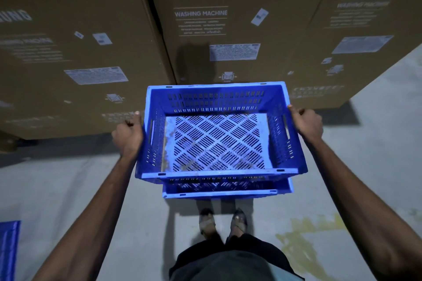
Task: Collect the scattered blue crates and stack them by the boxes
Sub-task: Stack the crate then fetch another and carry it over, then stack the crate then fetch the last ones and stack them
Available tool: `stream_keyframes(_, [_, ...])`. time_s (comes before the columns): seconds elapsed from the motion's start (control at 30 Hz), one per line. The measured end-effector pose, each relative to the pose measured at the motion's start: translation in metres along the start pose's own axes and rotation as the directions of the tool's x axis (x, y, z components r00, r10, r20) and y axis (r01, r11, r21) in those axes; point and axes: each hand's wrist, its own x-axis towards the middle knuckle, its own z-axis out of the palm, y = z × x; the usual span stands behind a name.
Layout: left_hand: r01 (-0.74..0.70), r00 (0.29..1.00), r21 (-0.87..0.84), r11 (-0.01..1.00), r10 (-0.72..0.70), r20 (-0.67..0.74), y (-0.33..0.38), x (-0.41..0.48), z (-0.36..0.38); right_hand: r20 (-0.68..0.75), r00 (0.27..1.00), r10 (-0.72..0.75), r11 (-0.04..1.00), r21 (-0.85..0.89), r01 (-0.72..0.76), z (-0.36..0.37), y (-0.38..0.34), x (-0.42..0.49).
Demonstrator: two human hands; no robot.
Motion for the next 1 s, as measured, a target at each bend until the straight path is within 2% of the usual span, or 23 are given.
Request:
stream_keyframes(0.07, [-0.249, 0.968, -0.04, 0.968, 0.248, -0.038, -0.005, -0.021, -0.005, -0.087, 0.978, -0.189, 0.977, -0.114, 0.179, -0.005, 0.002, -0.022])
stream_keyframes(0.17, [-0.534, 0.841, -0.073, 0.842, 0.538, 0.055, -0.007, -0.061, -0.001, -0.135, 0.895, -0.426, 0.901, -0.158, 0.405, -0.005, 0.004, -0.069])
stream_keyframes(0.27, [-0.644, 0.73, -0.13, 0.754, 0.656, 0.192, -0.005, -0.108, 0.015, -0.117, 0.842, -0.527, 0.849, -0.127, 0.513, 0.007, 0.01, -0.118])
stream_keyframes(0.37, [-0.671, 0.668, -0.213, 0.71, 0.704, 0.244, -0.002, -0.158, 0.025, -0.091, 0.806, -0.585, 0.811, -0.076, 0.581, 0.022, 0.019, -0.163])
stream_keyframes(0.57, [-0.579, 0.61, -0.388, 0.717, 0.697, 0.377, -0.01, -0.269, 0.037, 0.023, 0.784, -0.621, 0.783, 0.054, 0.619, 0.047, 0.048, -0.237])
stream_keyframes(0.67, [-0.486, 0.641, -0.299, 0.821, 0.568, 0.517, -0.042, -0.319, 0.051, 0.216, 0.762, -0.611, 0.784, 0.028, 0.62, 0.056, 0.083, -0.265])
stream_keyframes(0.8, [-0.277, 0.675, -0.185, 0.943, 0.328, 0.662, -0.09, -0.381, 0.049, 0.422, 0.76, -0.494, 0.828, -0.036, 0.559, 0.053, 0.151, -0.291])
stream_keyframes(1.0, [-0.193, 0.724, -0.128, 0.973, 0.23, 0.65, -0.132, -0.433, 0.029, 0.526, 0.762, -0.378, 0.858, -0.11, 0.501, 0.041, 0.209, -0.31])
